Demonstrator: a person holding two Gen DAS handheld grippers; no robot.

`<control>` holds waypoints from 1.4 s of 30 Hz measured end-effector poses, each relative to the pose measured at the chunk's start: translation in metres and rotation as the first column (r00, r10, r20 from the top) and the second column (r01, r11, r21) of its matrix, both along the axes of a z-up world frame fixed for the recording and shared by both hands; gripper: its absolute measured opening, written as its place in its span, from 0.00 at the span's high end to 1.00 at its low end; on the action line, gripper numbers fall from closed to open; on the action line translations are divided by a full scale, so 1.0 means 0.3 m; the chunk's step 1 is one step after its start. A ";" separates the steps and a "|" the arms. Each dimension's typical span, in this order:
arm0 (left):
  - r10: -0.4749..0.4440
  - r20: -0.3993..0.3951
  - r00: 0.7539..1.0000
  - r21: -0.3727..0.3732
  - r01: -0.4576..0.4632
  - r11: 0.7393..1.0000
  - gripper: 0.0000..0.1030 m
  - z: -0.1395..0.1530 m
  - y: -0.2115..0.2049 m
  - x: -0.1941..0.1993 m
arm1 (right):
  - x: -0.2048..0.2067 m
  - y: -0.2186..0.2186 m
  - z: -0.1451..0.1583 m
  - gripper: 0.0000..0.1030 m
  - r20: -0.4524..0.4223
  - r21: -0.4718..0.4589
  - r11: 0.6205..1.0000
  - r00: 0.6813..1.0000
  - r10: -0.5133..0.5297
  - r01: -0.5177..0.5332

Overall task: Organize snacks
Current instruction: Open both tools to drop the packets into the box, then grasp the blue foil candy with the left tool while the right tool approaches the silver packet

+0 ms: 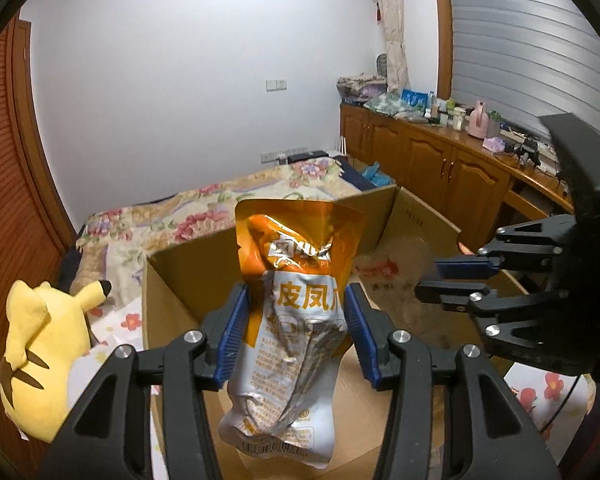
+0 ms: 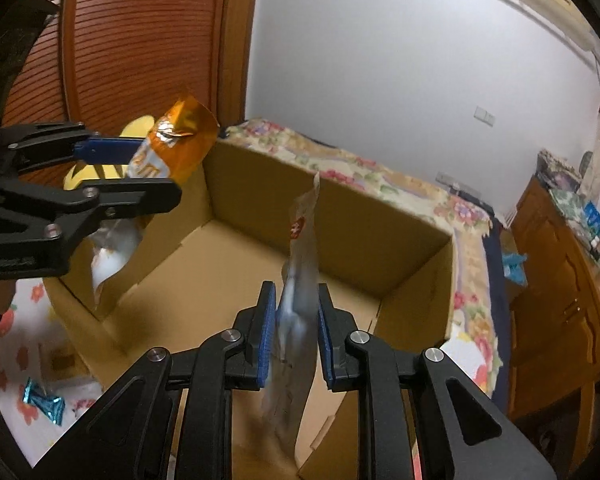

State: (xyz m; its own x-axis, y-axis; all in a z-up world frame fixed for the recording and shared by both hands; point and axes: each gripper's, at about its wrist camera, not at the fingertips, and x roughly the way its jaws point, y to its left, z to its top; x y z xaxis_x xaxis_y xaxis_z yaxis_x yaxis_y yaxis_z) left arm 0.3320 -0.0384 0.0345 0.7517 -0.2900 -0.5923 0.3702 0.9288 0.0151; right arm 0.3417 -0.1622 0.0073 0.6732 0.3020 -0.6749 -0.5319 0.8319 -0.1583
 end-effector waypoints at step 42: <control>-0.064 -0.008 0.998 -0.003 0.064 0.998 0.36 -0.145 0.155 -0.622 | -0.682 -0.182 -0.068 0.52 -0.046 0.212 0.966 0.989 -0.143 0.149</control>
State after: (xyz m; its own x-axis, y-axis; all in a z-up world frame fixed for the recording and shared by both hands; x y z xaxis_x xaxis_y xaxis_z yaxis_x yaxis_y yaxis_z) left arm 0.1455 0.0080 -0.0090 0.7267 -0.3389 -0.5976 0.4291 0.9032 0.0097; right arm 0.1371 -0.2168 -0.0131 0.7009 0.3417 -0.6261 -0.4042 0.9135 0.0462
